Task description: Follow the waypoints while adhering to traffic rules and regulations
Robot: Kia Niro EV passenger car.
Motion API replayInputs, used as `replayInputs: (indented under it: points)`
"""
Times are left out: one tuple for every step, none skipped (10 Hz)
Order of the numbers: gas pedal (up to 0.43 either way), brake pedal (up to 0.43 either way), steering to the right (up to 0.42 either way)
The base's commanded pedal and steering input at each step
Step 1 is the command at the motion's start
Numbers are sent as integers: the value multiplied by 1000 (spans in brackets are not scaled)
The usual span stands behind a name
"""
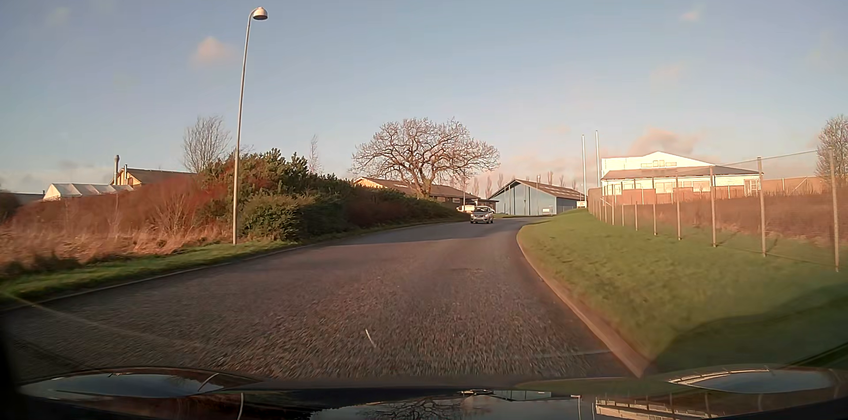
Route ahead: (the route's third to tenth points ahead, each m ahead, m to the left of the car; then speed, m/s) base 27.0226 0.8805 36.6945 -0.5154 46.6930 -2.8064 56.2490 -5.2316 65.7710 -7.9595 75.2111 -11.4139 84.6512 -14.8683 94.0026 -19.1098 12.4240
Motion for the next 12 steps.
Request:
replayInputs:
  points:
    - [390, 0, 22]
    - [390, 0, 25]
    - [390, 0, 26]
    - [390, 0, 27]
    - [390, 0, 27]
    - [390, 0, 28]
    - [390, 0, 28]
    - [390, 0, 28]
    - [378, 0, 27]
    - [350, 0, 27]
    - [339, 0, 26]
    - [339, 0, 26]
